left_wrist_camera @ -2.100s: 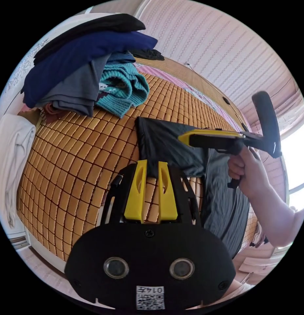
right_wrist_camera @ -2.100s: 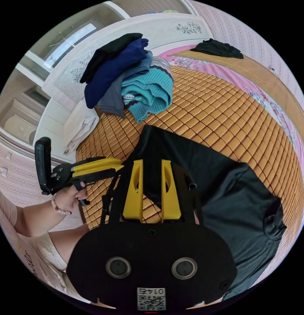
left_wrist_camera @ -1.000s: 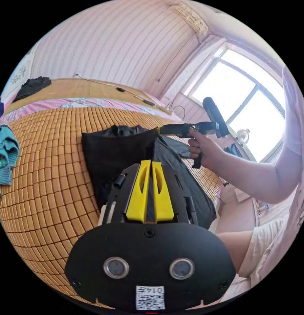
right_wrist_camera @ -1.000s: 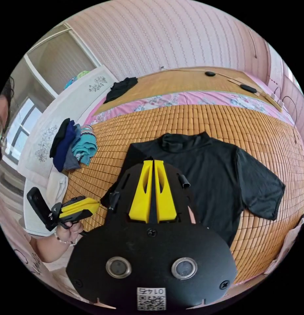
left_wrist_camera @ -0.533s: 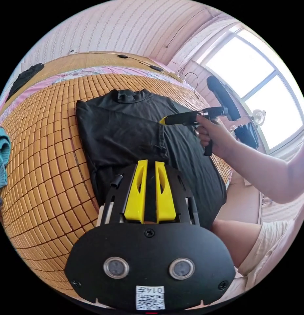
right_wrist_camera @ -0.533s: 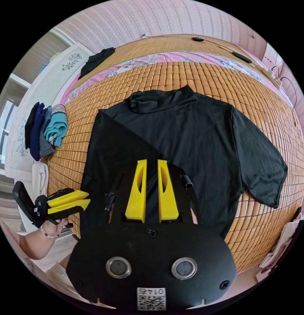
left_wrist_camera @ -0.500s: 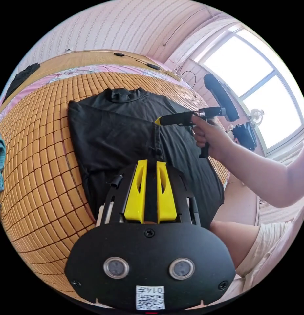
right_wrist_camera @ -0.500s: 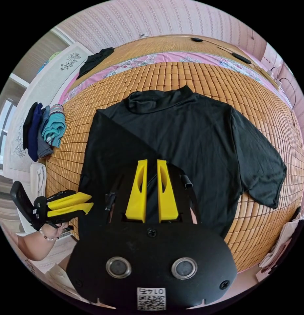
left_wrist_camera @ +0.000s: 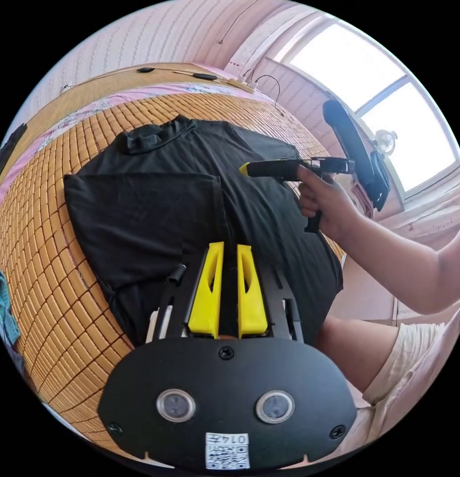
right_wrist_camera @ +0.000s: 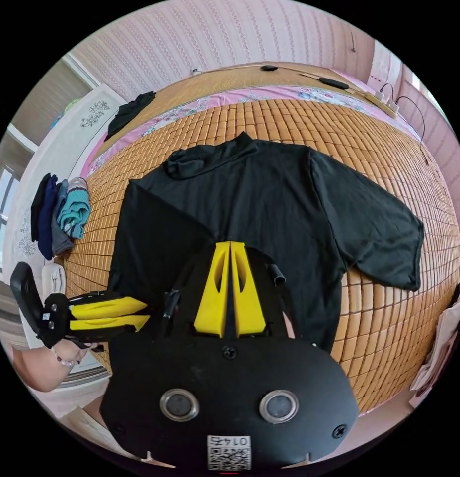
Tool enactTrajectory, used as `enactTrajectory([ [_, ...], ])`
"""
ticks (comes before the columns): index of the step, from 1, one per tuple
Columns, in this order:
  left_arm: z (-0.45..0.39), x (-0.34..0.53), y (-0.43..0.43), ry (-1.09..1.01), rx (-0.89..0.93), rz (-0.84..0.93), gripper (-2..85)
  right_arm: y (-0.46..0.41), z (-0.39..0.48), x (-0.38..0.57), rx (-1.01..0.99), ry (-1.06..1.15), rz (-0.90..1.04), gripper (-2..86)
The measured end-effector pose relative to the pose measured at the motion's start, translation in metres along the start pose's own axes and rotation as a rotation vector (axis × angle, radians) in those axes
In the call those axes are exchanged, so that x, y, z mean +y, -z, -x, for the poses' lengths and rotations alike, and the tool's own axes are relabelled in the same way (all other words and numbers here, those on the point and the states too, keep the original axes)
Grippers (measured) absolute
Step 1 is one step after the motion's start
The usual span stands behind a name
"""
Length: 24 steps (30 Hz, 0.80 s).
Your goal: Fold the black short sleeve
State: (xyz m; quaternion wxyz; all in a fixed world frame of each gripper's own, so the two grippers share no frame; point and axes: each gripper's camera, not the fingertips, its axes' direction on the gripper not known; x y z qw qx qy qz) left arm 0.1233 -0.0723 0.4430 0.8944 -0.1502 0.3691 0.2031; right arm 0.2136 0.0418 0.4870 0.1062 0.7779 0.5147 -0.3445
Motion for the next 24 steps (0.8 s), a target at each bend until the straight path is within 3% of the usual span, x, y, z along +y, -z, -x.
enactTrajectory([
  [9,-0.057,-0.141,-0.042,-0.303,0.008,0.036,4.9,0.088,-0.194,0.072,0.207,-0.458,-0.123,7.8],
  [20,-0.182,-0.356,-0.194,-0.470,0.121,0.080,4.8,0.080,-0.259,0.091,0.082,-0.492,-0.150,5.0],
  [24,-0.223,-0.391,-0.250,-0.495,0.033,0.114,6.0,0.083,-0.278,0.101,-0.018,-0.507,-0.159,2.5],
])
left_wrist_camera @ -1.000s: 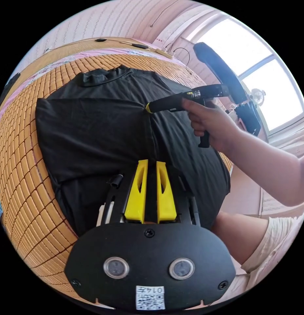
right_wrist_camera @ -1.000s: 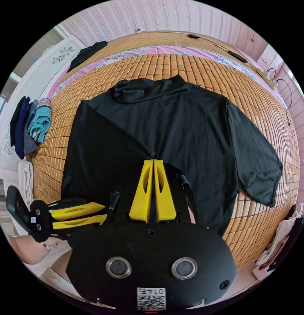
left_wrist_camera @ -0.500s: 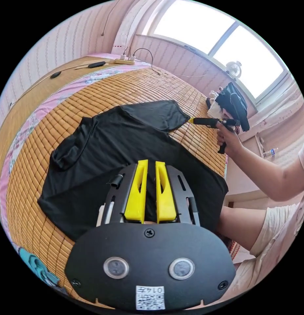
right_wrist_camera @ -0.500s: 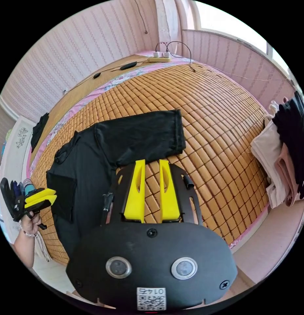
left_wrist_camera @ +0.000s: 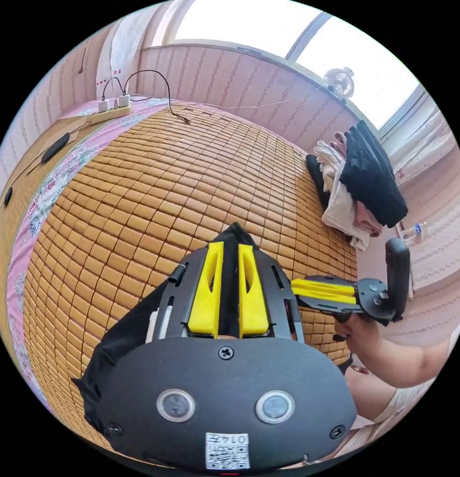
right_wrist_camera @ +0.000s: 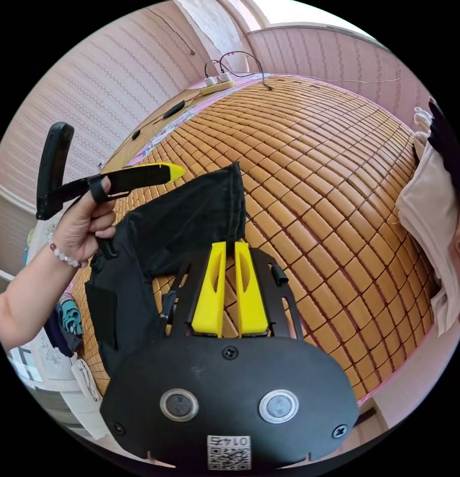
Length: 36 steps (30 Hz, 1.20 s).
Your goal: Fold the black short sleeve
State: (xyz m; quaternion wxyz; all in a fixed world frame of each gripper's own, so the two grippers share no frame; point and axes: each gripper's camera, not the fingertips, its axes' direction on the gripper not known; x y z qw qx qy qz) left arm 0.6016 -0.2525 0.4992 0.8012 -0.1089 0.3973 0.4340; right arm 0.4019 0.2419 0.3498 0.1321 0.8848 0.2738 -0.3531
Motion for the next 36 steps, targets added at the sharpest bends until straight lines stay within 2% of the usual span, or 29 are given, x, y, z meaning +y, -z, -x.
enactTrajectory([
  [4,-0.015,-0.029,-0.055,-0.024,-0.044,0.135,6.2,0.001,-0.007,0.002,-0.031,0.009,0.001,1.6],
  [9,0.000,-0.020,-0.048,-0.032,-0.023,0.099,0.4,0.000,-0.004,0.001,-0.025,0.037,0.008,1.4],
  [12,0.021,-0.001,-0.010,0.026,0.000,-0.003,-0.7,0.015,0.008,-0.002,-0.076,0.088,-0.049,1.5],
  [17,0.043,0.088,0.129,-0.002,-0.022,-0.277,-0.9,0.057,0.061,0.007,-0.242,0.288,-0.154,1.7],
  [21,0.053,0.184,0.197,0.051,-0.050,-0.321,-0.8,0.058,0.120,0.035,-0.386,0.458,-0.080,1.9],
  [23,0.059,0.249,0.206,0.121,-0.083,-0.248,-0.1,0.041,0.144,0.051,-0.416,0.523,0.014,2.0],
  [29,0.083,0.394,0.170,0.454,-0.067,-0.067,4.0,-0.042,0.188,0.111,-0.281,0.643,0.385,2.4],
  [32,0.086,0.424,0.171,0.521,-0.060,-0.095,4.2,-0.046,0.202,0.118,-0.184,0.702,0.399,3.4],
  [36,0.093,0.418,0.167,0.530,-0.065,-0.128,4.9,-0.058,0.240,0.107,-0.107,0.775,0.332,5.9],
])
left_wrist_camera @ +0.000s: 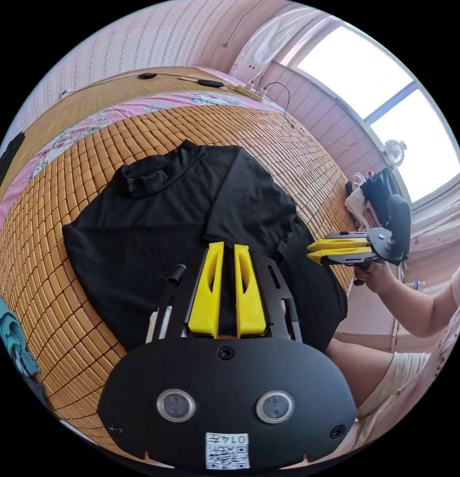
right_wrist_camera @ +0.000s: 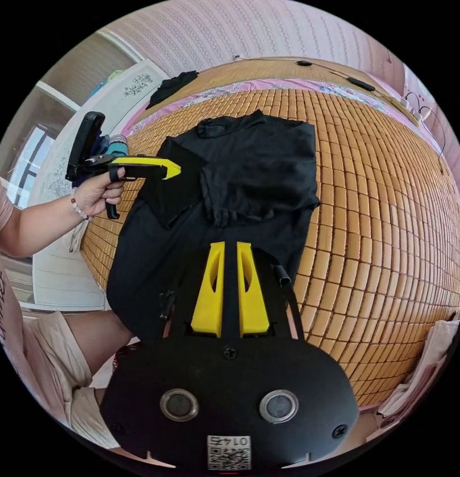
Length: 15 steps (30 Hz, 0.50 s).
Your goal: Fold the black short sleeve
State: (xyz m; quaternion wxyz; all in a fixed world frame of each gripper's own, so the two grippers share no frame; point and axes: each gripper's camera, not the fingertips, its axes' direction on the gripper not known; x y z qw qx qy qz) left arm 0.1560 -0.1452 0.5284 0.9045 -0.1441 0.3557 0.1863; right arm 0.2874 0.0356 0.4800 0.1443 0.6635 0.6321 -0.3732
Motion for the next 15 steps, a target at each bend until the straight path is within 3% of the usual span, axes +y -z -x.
enactTrajectory([
  [4,0.005,-0.023,-0.017,0.013,-0.108,-0.020,5.9,-0.021,0.017,-0.030,0.073,0.028,-0.028,8.0],
  [9,0.020,-0.033,-0.054,-0.007,-0.090,0.141,3.2,-0.053,0.012,-0.043,0.093,-0.024,0.015,2.9],
  [15,0.025,-0.023,-0.006,-0.007,-0.091,0.044,-0.8,-0.027,0.010,-0.045,0.017,-0.023,-0.006,0.9],
])
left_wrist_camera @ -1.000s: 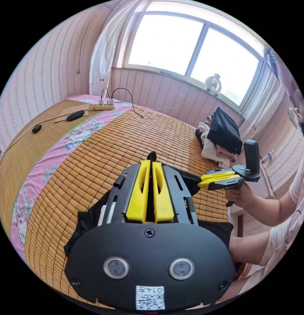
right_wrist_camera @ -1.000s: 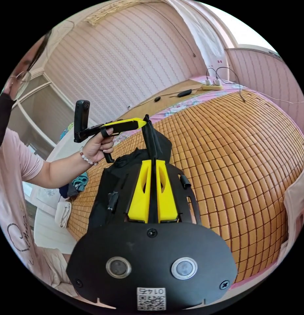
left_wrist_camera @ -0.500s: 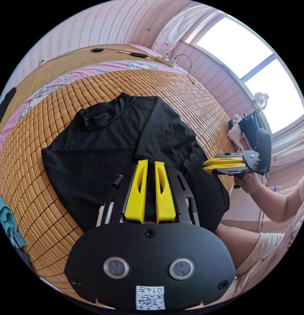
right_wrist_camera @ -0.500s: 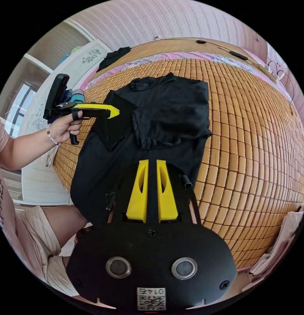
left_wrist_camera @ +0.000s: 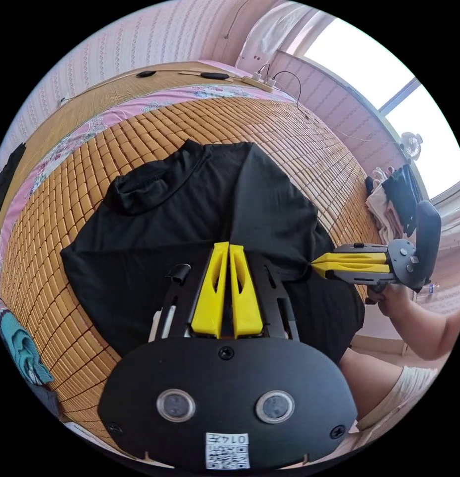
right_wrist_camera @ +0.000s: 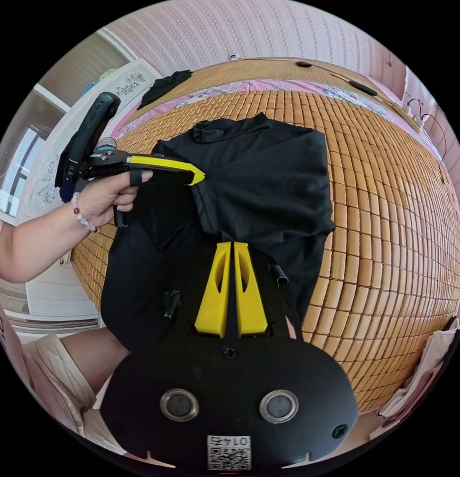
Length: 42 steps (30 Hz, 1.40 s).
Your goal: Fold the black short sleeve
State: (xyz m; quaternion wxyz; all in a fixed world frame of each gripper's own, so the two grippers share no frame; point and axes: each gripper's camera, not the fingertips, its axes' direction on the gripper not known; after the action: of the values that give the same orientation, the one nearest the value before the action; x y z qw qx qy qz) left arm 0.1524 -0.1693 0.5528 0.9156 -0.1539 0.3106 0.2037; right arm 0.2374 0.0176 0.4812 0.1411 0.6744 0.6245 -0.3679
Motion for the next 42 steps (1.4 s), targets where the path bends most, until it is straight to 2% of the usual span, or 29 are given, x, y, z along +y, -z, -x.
enactTrajectory([
  [4,0.007,0.019,0.011,0.016,-0.022,0.022,-1.0,-0.002,-0.002,0.002,-0.031,0.020,0.019,1.3],
  [9,0.029,0.035,-0.007,0.078,-0.031,0.109,-0.9,-0.022,-0.012,-0.003,-0.063,0.043,0.162,5.8],
  [11,0.044,0.044,0.011,0.098,0.025,0.054,-0.7,-0.006,-0.018,-0.008,-0.077,0.046,0.125,6.6],
  [14,0.079,0.058,0.047,0.171,0.065,-0.046,-0.2,0.022,-0.047,-0.033,0.001,0.032,0.005,7.2],
  [18,0.131,0.076,0.095,0.247,-0.125,-0.154,1.0,0.021,-0.110,-0.101,0.085,-0.022,-0.116,10.7],
  [22,0.206,0.088,0.114,0.375,-0.190,-0.187,5.5,-0.001,-0.157,-0.159,-0.010,-0.093,-0.129,12.9],
  [25,0.246,0.085,0.104,0.417,-0.127,-0.158,7.5,-0.025,-0.178,-0.191,-0.004,-0.136,-0.029,9.3],
  [27,0.266,0.082,0.091,0.451,-0.053,-0.113,8.8,-0.029,-0.190,-0.202,-0.060,-0.137,-0.017,2.4],
  [29,0.281,0.078,0.088,0.481,0.004,-0.090,9.0,-0.030,-0.195,-0.209,-0.070,-0.113,0.006,1.0],
  [33,0.291,0.071,0.097,0.432,-0.045,-0.022,3.1,-0.023,-0.221,-0.221,-0.142,-0.162,0.001,0.2],
  [36,0.303,0.069,0.114,0.439,0.024,-0.061,-0.2,-0.014,-0.248,-0.228,-0.221,-0.259,-0.031,0.2],
  [42,0.311,0.056,0.169,0.471,-0.025,-0.243,-1.0,0.017,-0.251,-0.256,-0.147,-0.220,-0.073,0.2],
])
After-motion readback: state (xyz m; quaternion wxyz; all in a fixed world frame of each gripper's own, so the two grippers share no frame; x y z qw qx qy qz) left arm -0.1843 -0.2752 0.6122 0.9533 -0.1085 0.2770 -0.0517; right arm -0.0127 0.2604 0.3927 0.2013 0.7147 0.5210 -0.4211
